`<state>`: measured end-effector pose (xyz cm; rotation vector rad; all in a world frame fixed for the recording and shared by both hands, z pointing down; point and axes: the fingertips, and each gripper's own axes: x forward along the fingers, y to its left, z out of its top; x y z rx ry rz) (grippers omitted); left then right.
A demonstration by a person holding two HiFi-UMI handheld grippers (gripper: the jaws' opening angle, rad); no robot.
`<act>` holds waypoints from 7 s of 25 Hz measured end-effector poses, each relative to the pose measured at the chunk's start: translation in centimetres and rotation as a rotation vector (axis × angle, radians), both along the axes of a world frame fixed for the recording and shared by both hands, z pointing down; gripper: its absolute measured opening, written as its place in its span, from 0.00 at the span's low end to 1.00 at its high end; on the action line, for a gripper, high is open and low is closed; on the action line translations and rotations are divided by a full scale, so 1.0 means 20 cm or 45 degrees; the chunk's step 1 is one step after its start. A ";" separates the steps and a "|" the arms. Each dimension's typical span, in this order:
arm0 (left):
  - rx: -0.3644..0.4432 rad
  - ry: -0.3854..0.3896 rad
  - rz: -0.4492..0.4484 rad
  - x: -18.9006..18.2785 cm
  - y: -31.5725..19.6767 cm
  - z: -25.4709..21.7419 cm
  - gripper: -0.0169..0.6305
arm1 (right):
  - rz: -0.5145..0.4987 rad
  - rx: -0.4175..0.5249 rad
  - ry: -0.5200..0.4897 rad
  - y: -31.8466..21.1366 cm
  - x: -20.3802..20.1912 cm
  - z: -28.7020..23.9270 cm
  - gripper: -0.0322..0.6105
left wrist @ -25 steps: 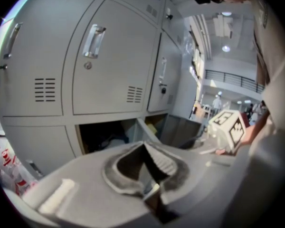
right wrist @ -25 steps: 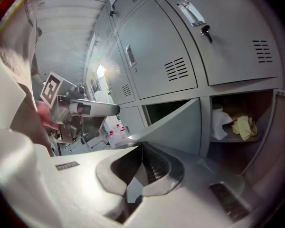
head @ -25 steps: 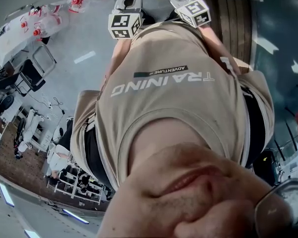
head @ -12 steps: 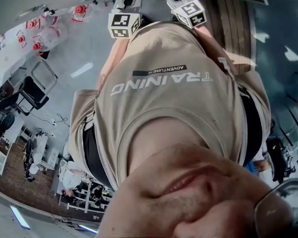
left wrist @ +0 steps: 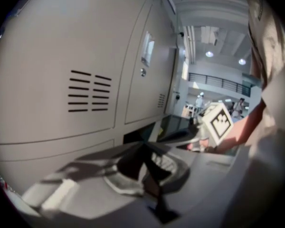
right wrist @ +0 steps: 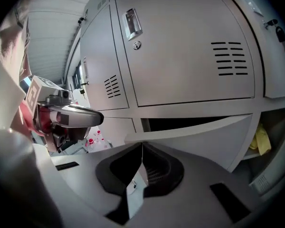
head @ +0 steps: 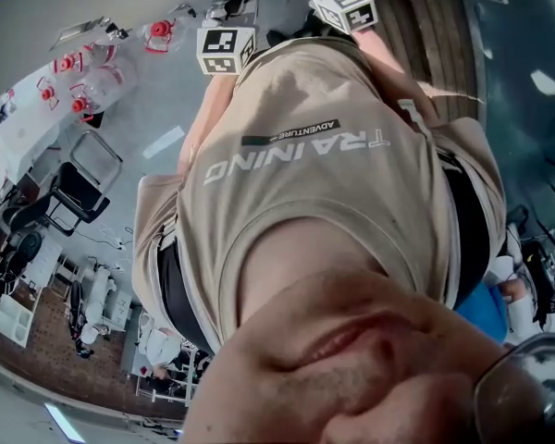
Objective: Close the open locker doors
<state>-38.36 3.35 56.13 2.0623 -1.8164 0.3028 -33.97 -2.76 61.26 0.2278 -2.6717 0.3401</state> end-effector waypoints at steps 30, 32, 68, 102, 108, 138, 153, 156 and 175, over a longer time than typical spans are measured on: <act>-0.042 0.022 0.396 0.25 -0.13 0.07 0.02 | 0.407 -0.040 0.024 -0.06 0.26 0.00 0.07; -0.042 0.027 0.482 0.32 -0.11 0.11 0.02 | 0.526 -0.040 0.055 -0.01 0.42 0.02 0.07; -0.150 -0.022 1.009 2.70 0.04 0.07 0.02 | 1.165 0.016 -0.037 0.39 2.89 -0.03 0.07; -0.079 0.198 0.595 2.60 -1.45 -0.28 0.02 | 0.478 0.009 0.284 -1.11 2.63 -0.43 0.07; -0.069 0.191 0.537 2.58 -1.49 -0.29 0.02 | 0.429 -0.036 0.295 -1.21 2.63 -0.37 0.07; -0.305 0.070 -0.179 2.37 -1.71 -0.23 0.02 | -0.286 -0.123 0.337 -1.66 2.48 -0.06 0.07; -0.236 0.170 -0.402 1.93 -1.25 -0.16 0.02 | -0.616 -0.009 0.465 -1.24 1.98 0.00 0.07; -0.214 0.170 -0.413 1.81 -1.19 -0.16 0.02 | -0.615 -0.007 0.489 -1.16 1.89 0.01 0.07; -0.217 0.190 -0.557 1.25 -1.00 -0.11 0.02 | -0.522 -0.090 0.479 -1.12 1.27 0.07 0.07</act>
